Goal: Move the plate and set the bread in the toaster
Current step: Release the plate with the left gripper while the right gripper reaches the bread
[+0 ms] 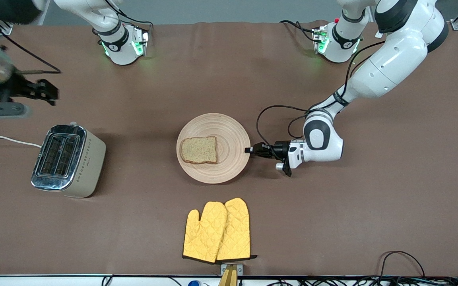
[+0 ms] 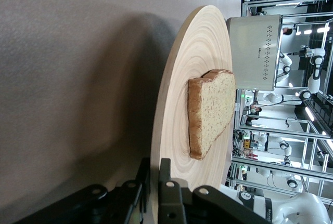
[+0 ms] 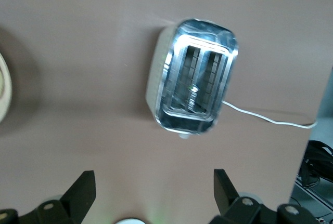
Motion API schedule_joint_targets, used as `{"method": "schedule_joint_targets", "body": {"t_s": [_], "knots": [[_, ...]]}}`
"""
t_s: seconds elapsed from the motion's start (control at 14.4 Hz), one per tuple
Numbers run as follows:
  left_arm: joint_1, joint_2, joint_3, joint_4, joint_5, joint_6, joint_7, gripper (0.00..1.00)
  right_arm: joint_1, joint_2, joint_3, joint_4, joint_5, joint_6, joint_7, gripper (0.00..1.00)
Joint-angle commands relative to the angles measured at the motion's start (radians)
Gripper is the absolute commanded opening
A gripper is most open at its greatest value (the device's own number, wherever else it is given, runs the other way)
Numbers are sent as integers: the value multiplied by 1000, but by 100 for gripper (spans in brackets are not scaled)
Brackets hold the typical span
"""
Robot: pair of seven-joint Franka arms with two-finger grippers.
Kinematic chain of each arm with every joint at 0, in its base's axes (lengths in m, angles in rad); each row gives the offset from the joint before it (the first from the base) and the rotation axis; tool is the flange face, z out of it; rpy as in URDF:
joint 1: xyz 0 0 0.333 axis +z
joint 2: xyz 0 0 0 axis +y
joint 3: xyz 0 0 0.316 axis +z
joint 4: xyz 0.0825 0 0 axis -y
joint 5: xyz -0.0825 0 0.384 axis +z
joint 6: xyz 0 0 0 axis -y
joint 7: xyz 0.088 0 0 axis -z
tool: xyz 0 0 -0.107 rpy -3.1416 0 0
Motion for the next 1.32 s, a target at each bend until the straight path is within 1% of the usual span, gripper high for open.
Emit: {"method": "schedule_joint_targets", "body": {"t_s": [0.0, 0.07, 0.14, 0.28, 0.42, 0.48, 0.55, 0.62, 0.69, 0.76, 0.9, 0.97, 1.11, 1.25], "knots": [[10, -4, -5, -7, -35, -10, 33, 17, 27, 72, -6, -3, -6, 66, 55, 100], [10, -4, -3, -5, -35, -9, 34, 31, 17, 94, -8, -9, 50, 100, 55, 100], [11, -6, -3, -4, -35, -9, 33, 49, 0, 115, -12, -27, 133, 156, 56, 100], [19, -15, -5, -1, -41, -9, 23, 100, -40, 120, -14, -125, 271, 309, 56, 100], [37, -49, -8, 4, -41, -10, -22, 100, -37, 119, -12, -205, 333, 437, 56, 100], [52, -81, -10, 10, -38, -13, -76, 100, -35, 119, -12, -248, 377, 491, 65, 100], [60, -110, -11, 18, -29, -18, -133, 100, -41, 119, -12, -306, 472, 563, 66, 100], [72, -156, -11, 18, -27, -20, -192, 100, -32, 119, -12, -360, 540, 633, 62, 100], [75, -200, -10, 18, -26, -20, -251, 100, -16, 119, -9, -398, 551, 699, 64, 100], [83, -242, -8, 16, -24, -20, -312, 100, 32, 120, -9, -428, 555, 759, 67, 100], [106, -314, -5, 16, 20, -20, -430, 100, 99, 149, -12, -443, 551, 797, 66, 100], [121, -342, -3, 21, 93, -21, -504, 100, 128, 167, -12, -443, 543, 807, 66, 100], [155, -375, -5, 51, 312, -35, -689, 100, 185, 226, -15, -443, 522, 879, 73, 100], [186, -392, -5, 122, 557, -142, -878, 100, 224, 272, -17, -443, 488, 928, 140, 100]]}}
